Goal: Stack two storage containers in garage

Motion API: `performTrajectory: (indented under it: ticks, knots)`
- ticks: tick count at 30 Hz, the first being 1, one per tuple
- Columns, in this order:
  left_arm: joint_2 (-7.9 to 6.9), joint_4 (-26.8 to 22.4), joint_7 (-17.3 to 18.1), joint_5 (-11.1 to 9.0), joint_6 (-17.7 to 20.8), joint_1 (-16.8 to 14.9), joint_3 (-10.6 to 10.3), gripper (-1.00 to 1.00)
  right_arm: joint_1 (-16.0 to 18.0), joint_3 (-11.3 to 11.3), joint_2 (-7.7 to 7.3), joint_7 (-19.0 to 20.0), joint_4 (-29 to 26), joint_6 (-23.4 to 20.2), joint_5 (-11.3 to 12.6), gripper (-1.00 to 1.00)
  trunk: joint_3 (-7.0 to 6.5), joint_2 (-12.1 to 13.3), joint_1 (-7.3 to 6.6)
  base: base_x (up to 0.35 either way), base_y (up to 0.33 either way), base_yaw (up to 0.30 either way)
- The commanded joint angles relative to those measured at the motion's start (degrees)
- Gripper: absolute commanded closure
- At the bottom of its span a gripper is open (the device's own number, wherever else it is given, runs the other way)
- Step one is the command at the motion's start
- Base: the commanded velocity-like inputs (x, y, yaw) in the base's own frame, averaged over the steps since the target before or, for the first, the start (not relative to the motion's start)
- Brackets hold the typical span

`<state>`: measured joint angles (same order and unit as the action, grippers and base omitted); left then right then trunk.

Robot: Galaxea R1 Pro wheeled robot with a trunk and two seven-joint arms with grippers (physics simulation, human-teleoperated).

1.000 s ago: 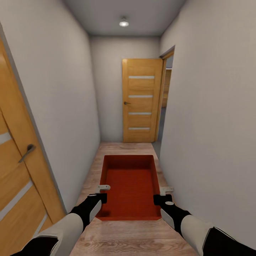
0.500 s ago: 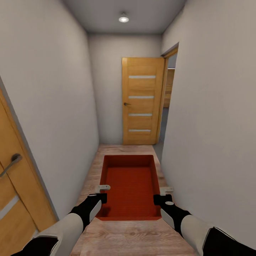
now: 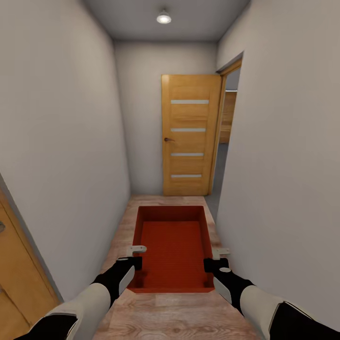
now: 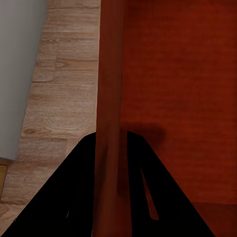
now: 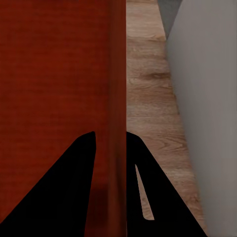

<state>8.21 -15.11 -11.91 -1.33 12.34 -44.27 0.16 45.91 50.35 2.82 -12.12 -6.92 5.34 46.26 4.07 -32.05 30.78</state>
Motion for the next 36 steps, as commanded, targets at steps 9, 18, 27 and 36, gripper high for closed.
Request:
performTrajectory:
  ticks: [9, 18, 27, 36]
  knots:
    - [-2.25, -0.2, -0.5, 1.2, 0.5, 0.0, 0.1, 1.00, 0.1, -0.5, -0.62, -0.4, 1.8, 0.4, 0.5, 1.00, 0.10, -0.1, 0.06, 0.323, 0.000, 0.000]
    - [-2.23, -0.2, -0.5, 1.2, 0.5, 0.0, 0.1, 1.00, 0.1, -0.5, -0.62, -0.4, 1.8, 0.4, 0.5, 1.00, 0.10, -0.1, 0.06, 0.323, 0.000, 0.000]
    - [-2.24, -0.1, -0.5, 1.2, 0.5, 0.0, 0.1, 1.00, 0.1, -0.5, -0.62, -0.4, 1.8, 0.4, 0.5, 1.00, 0.10, -0.1, 0.06, 0.323, 0.000, 0.000]
    - [-2.23, -0.1, -0.5, 1.2, 0.5, 0.0, 0.1, 1.00, 0.1, -0.5, -0.62, -0.4, 1.8, 0.4, 0.5, 1.00, 0.10, -0.1, 0.06, 0.323, 0.000, 0.000]
